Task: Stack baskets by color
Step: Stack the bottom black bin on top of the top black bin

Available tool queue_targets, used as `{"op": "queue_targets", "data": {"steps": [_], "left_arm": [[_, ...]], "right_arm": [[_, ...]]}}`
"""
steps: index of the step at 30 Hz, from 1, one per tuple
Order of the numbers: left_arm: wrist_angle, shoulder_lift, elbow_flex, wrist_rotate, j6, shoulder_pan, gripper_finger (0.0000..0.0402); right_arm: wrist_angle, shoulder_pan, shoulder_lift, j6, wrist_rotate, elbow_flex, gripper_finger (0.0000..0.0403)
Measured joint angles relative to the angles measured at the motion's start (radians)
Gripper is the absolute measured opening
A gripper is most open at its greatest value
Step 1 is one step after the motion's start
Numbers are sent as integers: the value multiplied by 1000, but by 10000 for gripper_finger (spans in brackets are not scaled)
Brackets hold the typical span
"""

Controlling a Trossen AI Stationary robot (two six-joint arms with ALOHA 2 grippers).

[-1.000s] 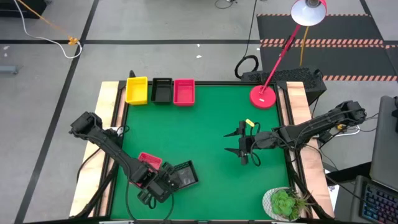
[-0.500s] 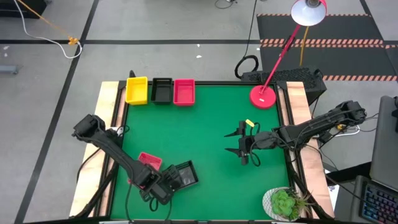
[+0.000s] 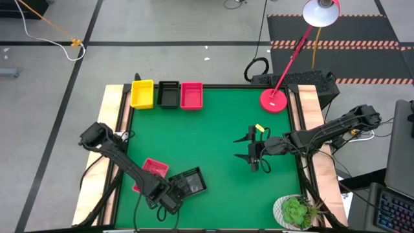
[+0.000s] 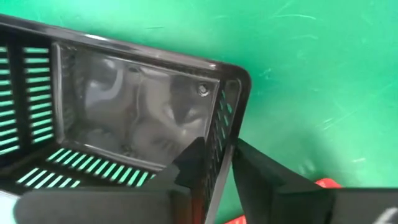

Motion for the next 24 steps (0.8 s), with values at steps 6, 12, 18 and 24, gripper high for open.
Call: {"op": "queue_targets", "data": {"steps": [6,12,18,24], "left_arm": [[3,0,0,-2,6,7,26],[11,0,0,-27,2,16,20],[37,0,0,-73,11,22,27],[63,-1,0,-85,1,41,11]], "right_arm": [[0,0,0,0,0,0,249],[0,0,0,0,0,0,249],[0,0,0,0,0,0,249],[0,0,0,0,0,0,249]]}}
